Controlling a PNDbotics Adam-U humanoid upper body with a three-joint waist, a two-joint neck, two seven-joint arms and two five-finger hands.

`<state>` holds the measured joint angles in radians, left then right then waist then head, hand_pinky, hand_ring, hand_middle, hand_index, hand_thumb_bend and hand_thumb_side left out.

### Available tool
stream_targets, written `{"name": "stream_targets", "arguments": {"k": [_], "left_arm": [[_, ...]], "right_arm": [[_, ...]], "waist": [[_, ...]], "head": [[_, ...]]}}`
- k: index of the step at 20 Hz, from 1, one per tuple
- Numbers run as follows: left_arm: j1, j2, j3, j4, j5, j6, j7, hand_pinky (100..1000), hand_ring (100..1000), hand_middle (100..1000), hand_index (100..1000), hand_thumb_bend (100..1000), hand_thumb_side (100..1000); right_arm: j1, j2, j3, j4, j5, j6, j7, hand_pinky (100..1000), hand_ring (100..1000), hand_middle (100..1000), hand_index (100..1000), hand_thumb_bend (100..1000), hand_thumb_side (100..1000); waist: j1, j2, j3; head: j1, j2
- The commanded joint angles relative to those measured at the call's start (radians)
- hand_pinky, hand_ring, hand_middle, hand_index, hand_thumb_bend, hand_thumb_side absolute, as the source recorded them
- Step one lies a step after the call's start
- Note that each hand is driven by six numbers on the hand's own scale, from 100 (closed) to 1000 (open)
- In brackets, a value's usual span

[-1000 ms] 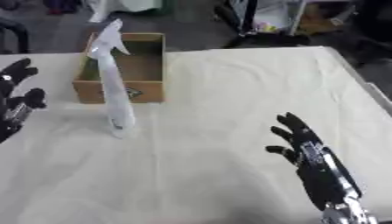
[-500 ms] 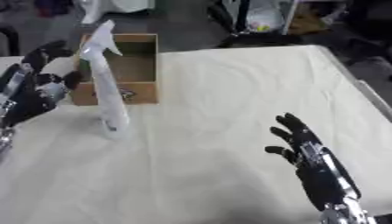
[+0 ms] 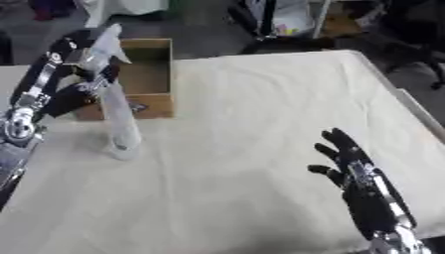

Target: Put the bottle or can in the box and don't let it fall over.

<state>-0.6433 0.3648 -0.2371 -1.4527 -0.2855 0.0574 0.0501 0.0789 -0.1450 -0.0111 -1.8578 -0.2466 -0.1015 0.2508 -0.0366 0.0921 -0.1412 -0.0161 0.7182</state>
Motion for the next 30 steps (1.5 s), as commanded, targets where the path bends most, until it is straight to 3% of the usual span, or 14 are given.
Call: {"name": "stream_targets", "arguments": {"k": [1,9,22,25,28,30], "left_arm": [[-0.047,-0.011,0.004,0.027,-0.015,-0.007,0.010,584,1000,947,838,422,560],[-0.113,-0.037,0.015,0.117,-0.022,-0.014,-0.004,572,1000,943,837,418,567],[-0.175,-0.050,0.032,0.164,0.081,-0.026,0.000,530,1000,924,824,394,557],[-0.180,-0.050,0.031,0.164,0.101,-0.024,-0.007,458,1000,858,778,226,447],[-0.177,-0.049,0.030,0.166,0.112,-0.020,-0.017,397,1000,800,731,122,352],[-0.175,-0.050,0.029,0.168,0.112,-0.016,-0.023,348,1000,752,695,100,288]], "right_arm": [[-0.006,-0.007,0.000,-0.009,0.003,0.000,0.002,740,952,975,1000,100,751],[-0.005,-0.007,0.005,-0.007,0.000,0.001,0.008,741,952,976,1000,100,753],[-0.004,-0.007,0.012,-0.006,-0.003,0.003,0.017,741,952,976,1000,100,755],[-0.004,-0.007,0.012,-0.006,-0.004,0.004,0.017,741,952,976,1000,100,755],[-0.003,-0.006,0.012,-0.005,-0.003,0.004,0.017,741,952,976,1000,100,756],[-0.003,-0.006,0.012,-0.005,-0.003,0.004,0.017,741,952,976,1000,100,756]], "waist": [[-0.002,-0.010,-0.005],[-0.005,-0.007,-0.016],[-0.007,-0.006,-0.028],[-0.007,-0.006,-0.030],[-0.006,-0.007,-0.031],[-0.006,-0.008,-0.032]], "head": [[0.004,-0.012],[0.011,-0.014],[0.014,-0.020],[0.015,-0.022],[0.015,-0.021],[0.014,-0.021]]}}
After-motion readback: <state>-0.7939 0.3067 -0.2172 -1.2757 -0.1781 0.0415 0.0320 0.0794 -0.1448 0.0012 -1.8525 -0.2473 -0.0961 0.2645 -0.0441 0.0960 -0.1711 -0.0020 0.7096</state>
